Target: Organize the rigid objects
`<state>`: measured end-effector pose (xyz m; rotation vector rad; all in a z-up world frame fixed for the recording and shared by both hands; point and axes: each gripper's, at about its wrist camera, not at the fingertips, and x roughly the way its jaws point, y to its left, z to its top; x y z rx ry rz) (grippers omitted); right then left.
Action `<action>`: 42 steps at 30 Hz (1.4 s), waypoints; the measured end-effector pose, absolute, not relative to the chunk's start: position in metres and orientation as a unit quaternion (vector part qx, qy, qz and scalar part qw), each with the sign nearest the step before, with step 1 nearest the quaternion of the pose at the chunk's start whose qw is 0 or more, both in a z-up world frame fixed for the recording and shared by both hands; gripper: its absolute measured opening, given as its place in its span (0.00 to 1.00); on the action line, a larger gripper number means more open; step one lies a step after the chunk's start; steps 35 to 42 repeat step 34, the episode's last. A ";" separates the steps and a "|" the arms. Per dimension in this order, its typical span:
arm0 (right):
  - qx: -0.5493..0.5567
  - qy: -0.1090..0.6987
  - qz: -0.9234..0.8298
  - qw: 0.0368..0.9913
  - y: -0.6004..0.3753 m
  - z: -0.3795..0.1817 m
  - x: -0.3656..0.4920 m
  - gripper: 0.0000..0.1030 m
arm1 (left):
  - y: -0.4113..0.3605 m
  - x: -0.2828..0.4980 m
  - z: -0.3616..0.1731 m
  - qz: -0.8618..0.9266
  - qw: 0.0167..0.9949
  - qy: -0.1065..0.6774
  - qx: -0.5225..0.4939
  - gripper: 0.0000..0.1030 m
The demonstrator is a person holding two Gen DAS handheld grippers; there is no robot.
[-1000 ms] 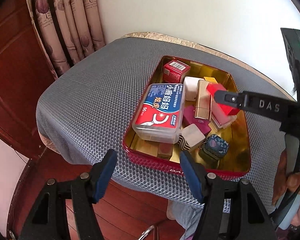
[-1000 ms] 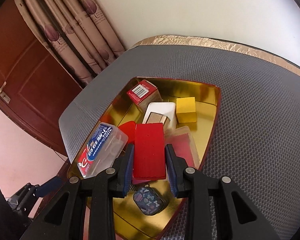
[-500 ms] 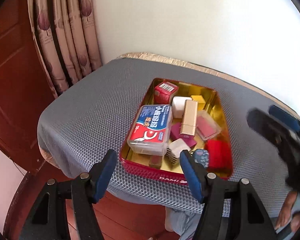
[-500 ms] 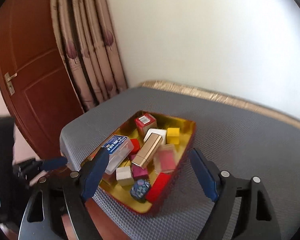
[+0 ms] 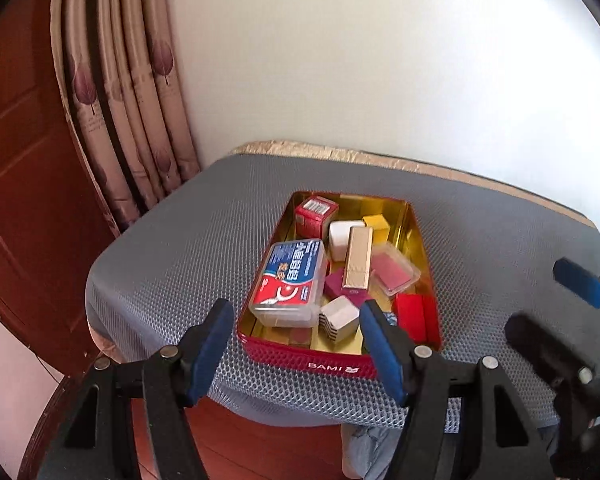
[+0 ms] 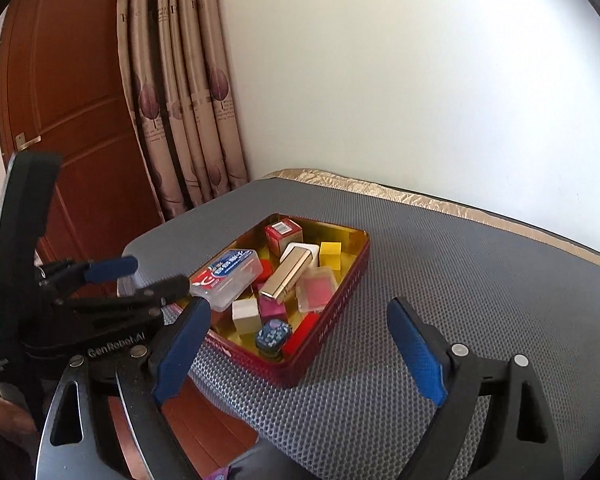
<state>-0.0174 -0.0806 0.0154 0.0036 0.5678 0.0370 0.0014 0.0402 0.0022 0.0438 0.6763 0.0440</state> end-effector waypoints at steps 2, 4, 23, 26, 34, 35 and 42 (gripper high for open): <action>0.003 0.281 0.019 0.960 -0.081 0.015 -0.022 0.85 | 0.041 -0.002 0.005 0.013 0.945 0.326 0.017 0.65; 0.004 0.283 0.019 0.959 -0.081 0.015 -0.023 0.85 | 0.041 -0.004 0.008 0.008 0.947 0.321 0.014 0.65; -0.005 0.293 0.017 0.956 -0.081 0.014 -0.038 0.85 | 0.040 -0.010 0.013 -0.008 0.947 0.322 0.008 0.69; -0.007 0.298 0.018 0.954 -0.081 0.011 -0.039 0.85 | 0.041 -0.011 0.016 -0.011 0.949 0.316 0.005 0.78; -0.010 0.303 0.019 0.953 -0.083 0.010 -0.042 0.85 | 0.043 -0.013 0.018 0.018 0.950 0.311 0.012 0.86; -0.010 0.303 0.019 0.953 -0.083 0.010 -0.042 0.85 | 0.043 -0.013 0.018 0.018 0.950 0.311 0.012 0.86; -0.010 0.303 0.019 0.953 -0.083 0.010 -0.042 0.85 | 0.043 -0.013 0.018 0.018 0.950 0.311 0.012 0.86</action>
